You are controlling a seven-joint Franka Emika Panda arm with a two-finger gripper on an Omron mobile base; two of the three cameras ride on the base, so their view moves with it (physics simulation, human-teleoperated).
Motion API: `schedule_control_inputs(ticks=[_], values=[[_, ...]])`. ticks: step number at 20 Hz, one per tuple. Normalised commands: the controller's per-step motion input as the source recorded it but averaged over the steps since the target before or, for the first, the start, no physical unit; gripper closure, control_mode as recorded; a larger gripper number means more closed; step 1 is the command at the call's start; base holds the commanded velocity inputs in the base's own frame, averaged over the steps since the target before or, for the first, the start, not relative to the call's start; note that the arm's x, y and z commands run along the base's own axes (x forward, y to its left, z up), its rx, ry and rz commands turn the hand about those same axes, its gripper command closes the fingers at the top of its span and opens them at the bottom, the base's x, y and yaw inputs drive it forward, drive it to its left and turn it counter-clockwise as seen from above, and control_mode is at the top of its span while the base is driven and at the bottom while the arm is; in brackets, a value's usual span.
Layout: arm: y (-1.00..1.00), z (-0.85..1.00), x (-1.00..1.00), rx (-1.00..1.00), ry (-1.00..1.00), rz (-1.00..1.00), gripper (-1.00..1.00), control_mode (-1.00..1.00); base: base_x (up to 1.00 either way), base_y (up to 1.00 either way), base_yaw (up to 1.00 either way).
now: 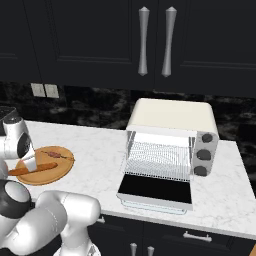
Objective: Pick up the kebab skewer and baguette bread, and place them inside the toaster oven. Close the toaster oven door and start by setting the timer.
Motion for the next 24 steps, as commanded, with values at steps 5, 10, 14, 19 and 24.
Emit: schedule_control_inputs(ticks=[5, 10, 14, 19, 24], values=[[0.04, -0.20, 0.30, 0.00, 0.00, -0.02, -1.00, -1.00, 0.00, 0.00, 0.00], [-0.01, -0.29, 0.02, 0.00, 0.00, -0.05, -1.00, -1.00, 0.00, 0.00, 0.00], [0.00, -0.35, 0.00, 0.00, 0.00, -0.05, -1.00, -1.00, 0.00, 0.00, 0.00], [0.00, -0.31, 0.00, 0.00, 0.00, -0.03, -1.00, -1.00, 0.00, 0.00, 0.00], [0.00, -0.09, -0.01, 0.00, 0.00, 0.00, -1.00, -1.00, 0.00, 0.00, 0.00]])
